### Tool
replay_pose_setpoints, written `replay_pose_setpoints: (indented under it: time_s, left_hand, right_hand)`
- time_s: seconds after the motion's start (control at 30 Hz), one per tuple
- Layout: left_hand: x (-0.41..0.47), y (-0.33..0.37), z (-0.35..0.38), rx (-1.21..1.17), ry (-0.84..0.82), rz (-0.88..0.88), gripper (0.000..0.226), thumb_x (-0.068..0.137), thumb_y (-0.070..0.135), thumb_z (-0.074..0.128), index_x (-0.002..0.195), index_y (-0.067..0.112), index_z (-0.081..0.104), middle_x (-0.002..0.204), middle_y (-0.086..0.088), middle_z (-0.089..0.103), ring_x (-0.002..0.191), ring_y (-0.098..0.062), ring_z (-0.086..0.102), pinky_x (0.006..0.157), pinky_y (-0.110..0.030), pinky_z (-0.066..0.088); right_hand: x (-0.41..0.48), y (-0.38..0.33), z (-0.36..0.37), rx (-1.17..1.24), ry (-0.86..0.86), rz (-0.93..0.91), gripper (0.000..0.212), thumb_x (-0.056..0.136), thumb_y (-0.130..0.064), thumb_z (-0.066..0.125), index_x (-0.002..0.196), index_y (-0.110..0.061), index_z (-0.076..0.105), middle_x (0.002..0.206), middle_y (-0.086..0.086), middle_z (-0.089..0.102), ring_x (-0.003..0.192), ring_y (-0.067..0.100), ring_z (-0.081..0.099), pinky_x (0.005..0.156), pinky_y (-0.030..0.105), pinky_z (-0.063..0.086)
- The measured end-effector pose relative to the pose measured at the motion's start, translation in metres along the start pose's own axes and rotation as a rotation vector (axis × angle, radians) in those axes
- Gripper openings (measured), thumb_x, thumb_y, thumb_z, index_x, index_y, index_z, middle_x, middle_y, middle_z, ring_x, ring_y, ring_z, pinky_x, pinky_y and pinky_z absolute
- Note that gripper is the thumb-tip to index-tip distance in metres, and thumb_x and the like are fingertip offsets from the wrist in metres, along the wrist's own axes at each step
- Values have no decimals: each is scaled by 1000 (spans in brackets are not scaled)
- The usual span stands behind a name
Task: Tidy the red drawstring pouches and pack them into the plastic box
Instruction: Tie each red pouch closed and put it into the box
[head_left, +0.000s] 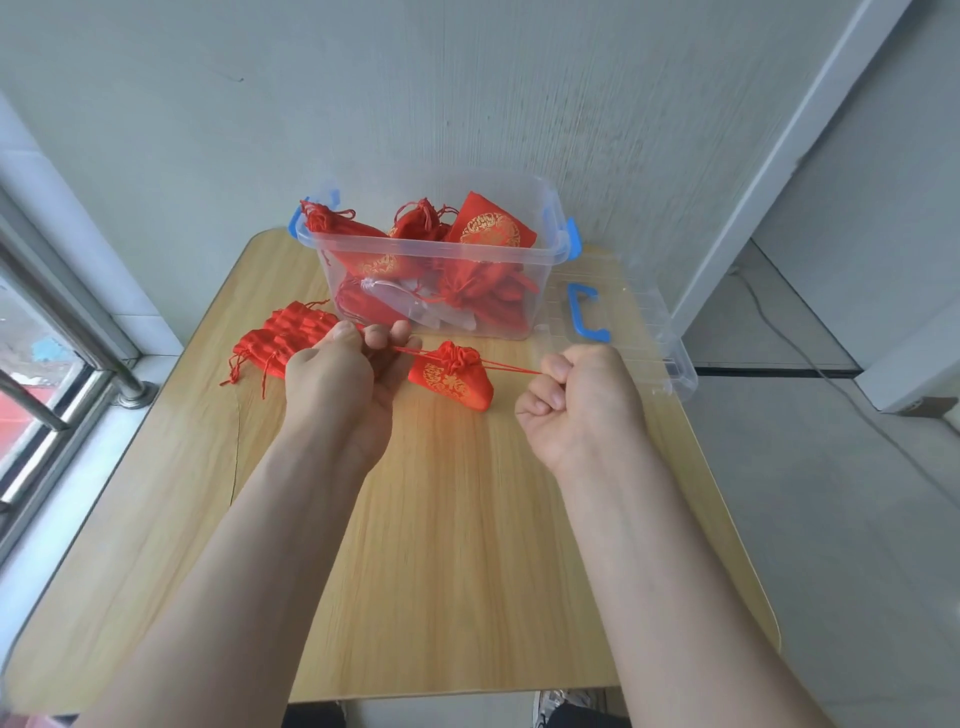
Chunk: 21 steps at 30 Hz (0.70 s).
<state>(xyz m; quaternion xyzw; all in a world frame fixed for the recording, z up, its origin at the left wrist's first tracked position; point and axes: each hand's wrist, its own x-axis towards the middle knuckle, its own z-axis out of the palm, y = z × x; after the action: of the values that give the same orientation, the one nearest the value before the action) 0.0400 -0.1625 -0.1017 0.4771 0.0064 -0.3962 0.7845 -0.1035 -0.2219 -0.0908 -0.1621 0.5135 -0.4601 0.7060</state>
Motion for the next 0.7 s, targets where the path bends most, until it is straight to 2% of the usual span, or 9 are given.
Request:
replay_pose_setpoints:
  time_s: [0.1, 0.2, 0.27, 0.37, 0.47, 0.53, 0.6, 0.63, 0.7]
  left_hand:
    - [-5, -3, 2, -11, -36, 0, 24, 114, 10, 39, 93, 10, 49, 61, 1, 49, 55, -15, 60, 80, -38, 65]
    - [-5, -4, 2, 3, -61, -35, 19, 113, 8, 37, 96, 13, 45, 63, 3, 41, 50, -12, 41, 57, -29, 53]
    - [-4, -3, 0, 82, -112, -71, 21, 113, 8, 37, 95, 15, 44, 62, 4, 39, 51, -11, 35, 50, -25, 42]
    - [-6, -3, -3, 322, -197, -117, 16, 111, 7, 42, 100, 14, 51, 66, 1, 46, 52, -12, 33, 47, -24, 36]
    - [-12, -6, -6, 527, -287, -153, 11, 109, 1, 45, 109, 5, 56, 72, -6, 57, 54, -14, 37, 50, -27, 35]
    - [-17, -8, -7, 652, -347, -147, 13, 105, -6, 46, 112, -3, 57, 74, -10, 63, 58, -16, 43, 55, -30, 36]
    - [-21, -10, -11, 802, -403, -103, 19, 102, -9, 49, 119, -5, 56, 79, -12, 69, 68, -19, 50, 63, -34, 41]
    - [-21, -10, -13, 877, -427, -67, 19, 102, -8, 51, 119, -3, 58, 85, -16, 71, 74, -20, 53, 68, -36, 43]
    - [-22, -11, -16, 989, -453, -1, 17, 103, -4, 52, 105, 2, 68, 99, -25, 76, 81, -23, 56, 77, -39, 47]
  right_hand:
    - [-6, 0, 2, 1, 77, -20, 23, 85, 1, 29, 72, -17, 35, 44, -8, 35, 38, 12, 19, 44, 26, 19]
    - [-14, 1, 2, 7, 109, -28, 24, 86, 1, 32, 71, -16, 39, 46, -8, 38, 39, 12, 21, 45, 27, 20]
    - [-16, 1, 1, -24, 109, -48, 25, 88, 1, 36, 71, -15, 43, 51, -8, 43, 42, 12, 27, 47, 26, 22]
    - [-15, 2, -1, -215, 95, -138, 18, 96, -4, 46, 83, -13, 56, 66, -6, 57, 57, 12, 44, 60, 26, 31]
    - [-19, 7, -2, -363, -39, -111, 22, 102, -13, 45, 85, -18, 58, 66, -3, 57, 61, 15, 54, 64, 30, 39]
    - [-23, 10, -5, -484, -139, -8, 20, 101, -16, 48, 83, -17, 57, 64, -2, 60, 61, 18, 63, 66, 34, 45]
    - [-25, 14, -9, -612, -215, 29, 17, 97, -13, 51, 82, -14, 59, 71, 1, 68, 66, 19, 68, 69, 34, 49]
    - [-25, 15, -10, -657, -235, 6, 14, 95, -11, 53, 85, -14, 62, 74, 1, 69, 68, 18, 69, 68, 33, 49]
    - [-24, 16, -13, -703, -240, -65, 18, 94, -8, 54, 99, -15, 69, 76, -1, 68, 70, 17, 68, 67, 30, 48]
